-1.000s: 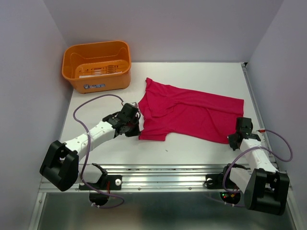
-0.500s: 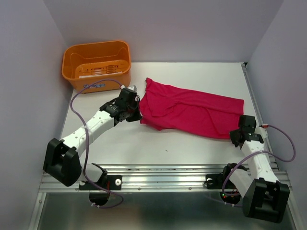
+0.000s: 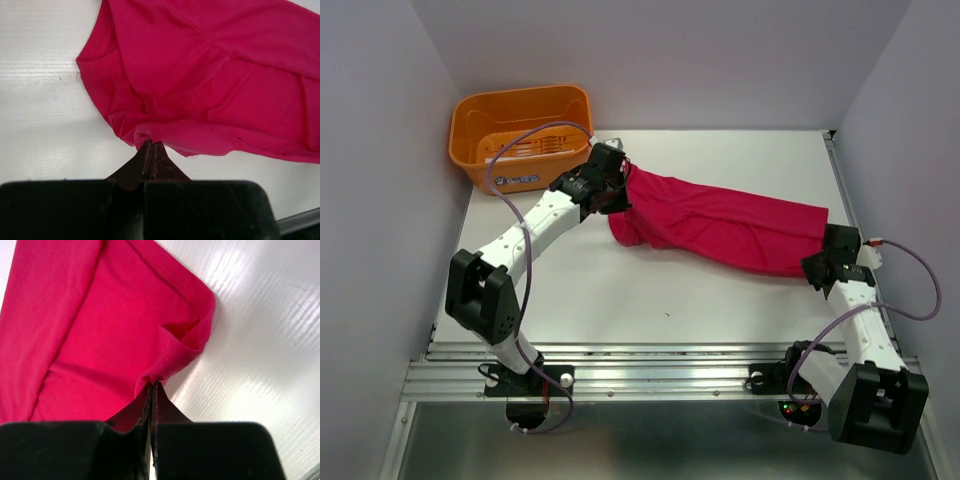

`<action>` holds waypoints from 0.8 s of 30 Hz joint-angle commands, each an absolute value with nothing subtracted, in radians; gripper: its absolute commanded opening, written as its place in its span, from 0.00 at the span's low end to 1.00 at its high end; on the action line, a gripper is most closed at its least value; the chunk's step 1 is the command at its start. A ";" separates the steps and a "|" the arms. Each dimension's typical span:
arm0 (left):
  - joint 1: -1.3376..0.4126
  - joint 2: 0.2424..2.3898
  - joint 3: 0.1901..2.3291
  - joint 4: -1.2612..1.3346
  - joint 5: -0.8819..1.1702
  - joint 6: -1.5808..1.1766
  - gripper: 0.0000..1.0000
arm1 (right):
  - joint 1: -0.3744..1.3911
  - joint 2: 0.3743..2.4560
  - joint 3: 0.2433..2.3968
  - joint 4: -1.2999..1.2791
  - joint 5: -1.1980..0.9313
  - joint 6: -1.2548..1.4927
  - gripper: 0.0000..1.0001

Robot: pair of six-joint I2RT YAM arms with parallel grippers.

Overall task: Roll the t-shirts
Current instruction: Fold the T-shirt at the center of the board.

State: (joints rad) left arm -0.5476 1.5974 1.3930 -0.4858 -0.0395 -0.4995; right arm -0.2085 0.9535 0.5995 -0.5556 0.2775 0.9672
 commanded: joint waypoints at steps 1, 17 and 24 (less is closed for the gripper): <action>-0.543 1.654 1.511 -0.506 -0.116 -0.459 0.00 | -0.213 0.980 0.661 -0.485 0.282 0.948 0.01; -0.545 1.926 1.793 -0.495 -0.164 -0.417 0.00 | -0.213 1.179 0.756 -0.354 0.293 0.950 0.01; -0.541 2.025 1.922 -0.520 -0.224 -0.405 0.00 | -0.213 1.262 0.791 -0.319 0.301 0.948 0.01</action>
State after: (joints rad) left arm -0.5476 2.0094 1.8309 -0.5068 -0.1612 -0.4274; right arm -0.2085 1.2392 0.7319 -0.3855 0.2741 0.9577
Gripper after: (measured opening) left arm 0.017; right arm 0.015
